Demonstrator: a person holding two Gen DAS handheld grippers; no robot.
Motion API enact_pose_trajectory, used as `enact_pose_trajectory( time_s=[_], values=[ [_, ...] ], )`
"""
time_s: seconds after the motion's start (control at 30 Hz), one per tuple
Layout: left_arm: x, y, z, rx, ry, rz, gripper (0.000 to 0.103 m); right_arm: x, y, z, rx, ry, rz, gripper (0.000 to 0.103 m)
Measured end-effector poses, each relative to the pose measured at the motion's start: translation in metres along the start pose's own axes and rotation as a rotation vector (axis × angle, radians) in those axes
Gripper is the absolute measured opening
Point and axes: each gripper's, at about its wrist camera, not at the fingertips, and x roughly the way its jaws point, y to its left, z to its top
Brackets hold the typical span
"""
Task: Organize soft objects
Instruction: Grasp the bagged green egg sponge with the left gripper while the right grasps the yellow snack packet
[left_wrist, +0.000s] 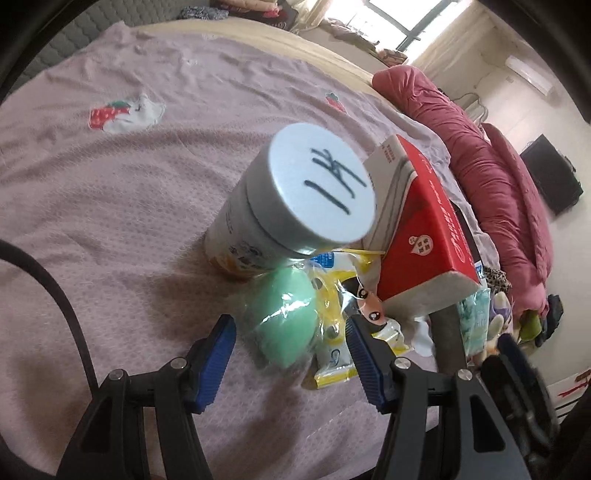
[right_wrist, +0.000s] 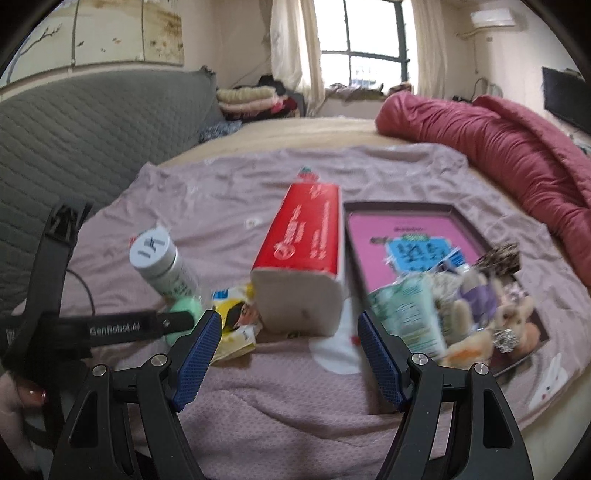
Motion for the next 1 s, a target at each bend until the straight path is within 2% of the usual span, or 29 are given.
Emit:
enact_pose_trajectory(
  time_s=[0.17,0.33,0.53,0.73,0.87,1.0],
  values=[
    [0.012,0.008,0.005,-0.031,0.011,-0.031,0.061,0.023,0.008,-0.007,-0.024,0.063,0.010,0.077],
    [0.019,0.011,0.009,-0.051,0.005,-0.057,0.060,0.031,0.011,-0.009,-0.031,0.080,0.009,0.077],
    [0.025,0.019,0.014,-0.085,0.000,-0.094,0.052,0.038,0.014,-0.010,-0.034,0.094,0.004,0.077],
    [0.026,0.023,0.016,-0.073,0.003,-0.107,0.043,0.047,0.018,-0.012,-0.042,0.110,0.007,0.077],
    [0.025,0.019,0.016,-0.050,0.000,-0.107,0.041,0.051,0.020,-0.012,-0.041,0.115,0.006,0.077],
    [0.016,0.019,0.014,-0.047,-0.015,-0.139,0.041,0.055,0.020,-0.011,-0.031,0.127,0.012,0.077]
  ],
)
